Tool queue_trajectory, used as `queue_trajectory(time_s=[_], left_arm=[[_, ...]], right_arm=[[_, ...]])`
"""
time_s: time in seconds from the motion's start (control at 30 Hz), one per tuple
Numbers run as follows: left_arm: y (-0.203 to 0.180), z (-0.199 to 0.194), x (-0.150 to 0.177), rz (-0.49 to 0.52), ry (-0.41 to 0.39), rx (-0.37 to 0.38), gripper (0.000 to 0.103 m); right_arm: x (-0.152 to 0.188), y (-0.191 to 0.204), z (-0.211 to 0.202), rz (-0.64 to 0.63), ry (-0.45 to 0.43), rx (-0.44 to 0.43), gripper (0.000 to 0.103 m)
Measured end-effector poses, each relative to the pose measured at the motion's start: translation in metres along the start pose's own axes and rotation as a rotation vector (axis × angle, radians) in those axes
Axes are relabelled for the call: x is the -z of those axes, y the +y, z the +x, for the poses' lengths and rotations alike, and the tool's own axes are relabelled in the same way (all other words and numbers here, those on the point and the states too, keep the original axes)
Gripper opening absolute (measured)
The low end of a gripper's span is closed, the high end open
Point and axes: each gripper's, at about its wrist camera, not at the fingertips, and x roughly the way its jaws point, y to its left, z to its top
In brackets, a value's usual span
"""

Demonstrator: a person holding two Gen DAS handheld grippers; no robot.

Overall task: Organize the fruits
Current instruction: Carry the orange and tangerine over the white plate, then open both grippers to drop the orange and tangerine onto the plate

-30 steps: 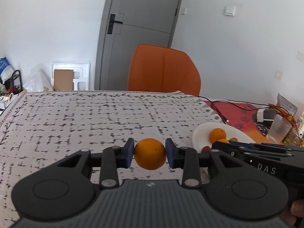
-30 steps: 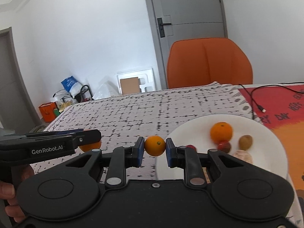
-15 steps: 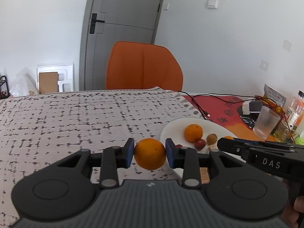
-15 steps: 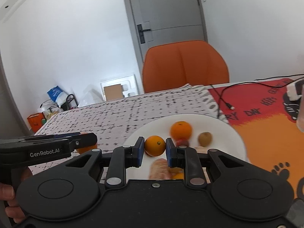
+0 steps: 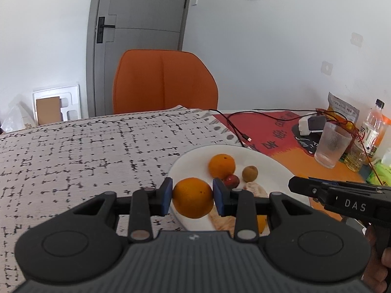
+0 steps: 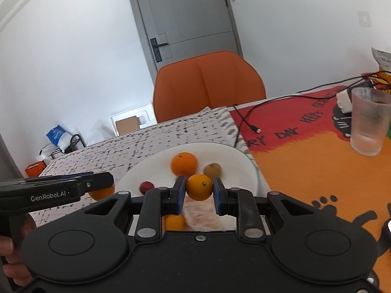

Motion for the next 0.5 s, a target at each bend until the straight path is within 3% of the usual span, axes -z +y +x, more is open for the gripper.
queue_trajectory(time_s=[0.2, 0.5], left_arm=[[-0.007, 0.012, 0.002, 0.013, 0.039, 0.009, 0.034], [-0.001, 0.011, 0.001, 0.006, 0.035, -0.026, 0.037]], right_arm=[[0.003, -0.013, 0.005, 0.023, 0.011, 0.009, 0.022], [0.005, -0.017, 0.009, 0.035, 0.021, 0.022, 0.023]])
